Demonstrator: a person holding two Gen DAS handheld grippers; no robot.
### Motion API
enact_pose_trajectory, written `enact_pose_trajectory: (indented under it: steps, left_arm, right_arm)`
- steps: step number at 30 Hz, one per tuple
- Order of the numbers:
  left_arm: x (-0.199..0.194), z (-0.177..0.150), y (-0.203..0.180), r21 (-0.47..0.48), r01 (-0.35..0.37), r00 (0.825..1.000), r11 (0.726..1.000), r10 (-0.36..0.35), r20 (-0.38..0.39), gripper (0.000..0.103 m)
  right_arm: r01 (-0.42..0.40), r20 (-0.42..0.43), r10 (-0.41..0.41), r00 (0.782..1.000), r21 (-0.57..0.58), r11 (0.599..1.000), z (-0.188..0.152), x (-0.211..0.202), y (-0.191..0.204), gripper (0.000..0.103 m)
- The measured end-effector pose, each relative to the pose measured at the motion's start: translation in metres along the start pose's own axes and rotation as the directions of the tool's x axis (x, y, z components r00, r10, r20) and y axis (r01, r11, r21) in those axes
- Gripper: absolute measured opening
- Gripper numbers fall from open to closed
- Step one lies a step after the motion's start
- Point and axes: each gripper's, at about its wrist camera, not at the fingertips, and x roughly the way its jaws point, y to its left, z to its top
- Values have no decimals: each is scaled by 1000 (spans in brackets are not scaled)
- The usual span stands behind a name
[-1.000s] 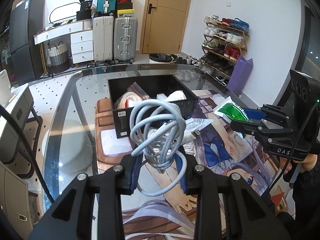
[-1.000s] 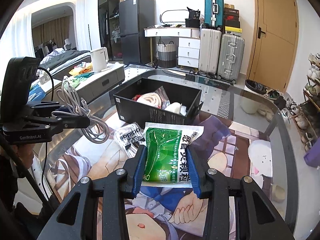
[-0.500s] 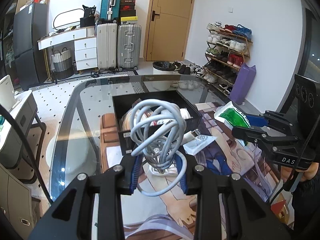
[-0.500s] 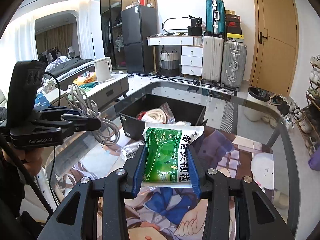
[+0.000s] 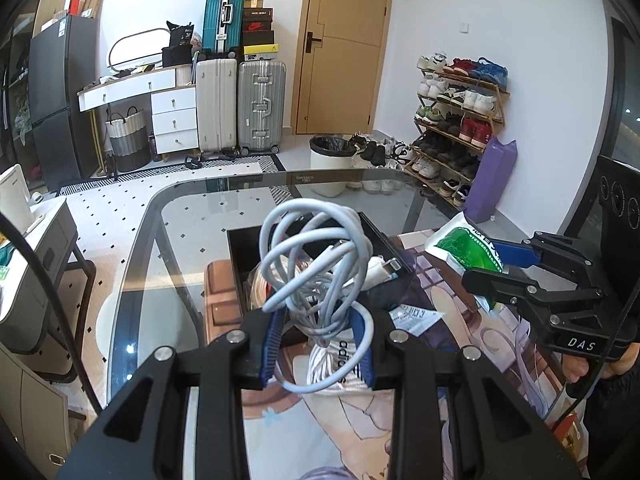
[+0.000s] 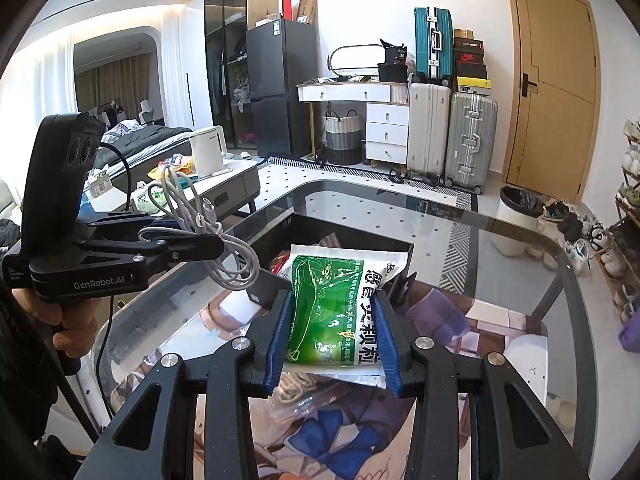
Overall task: Organize soft objects
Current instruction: 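Lift and carry green packet in right gripper while left carries white cable over box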
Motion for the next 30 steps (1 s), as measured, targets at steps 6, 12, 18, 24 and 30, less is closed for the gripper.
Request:
enact_pose_trajectory:
  steps: [6,12,18,24,30]
  left_arm:
    - [8,8,0,5,-3,1000,1000,3,3,30]
    - [14,11,1,8,-6,1000,1000,6,2,30]
    - [18,13,3,4,-8,1000,1000,8,0,30]
    - [31,20,11,2,-12,1000,1000,12,-7,31]
    - [43,20,12,1,-19,1000,1000,19,-16,31]
  right_arm:
    - [1,8,-1,1000,-3,1000,8,4,-3,40]
    - [1,18,-1,1000,-6,1000,16,9,-4,40]
    - [-3,20,3,1000,-4,1000,21,17,-6,40]
    - [-7,16,7,1000,-9,1000,23,24,-13,40]
    - [-13,7,13,1000,-1,1000,24,34,-20,40]
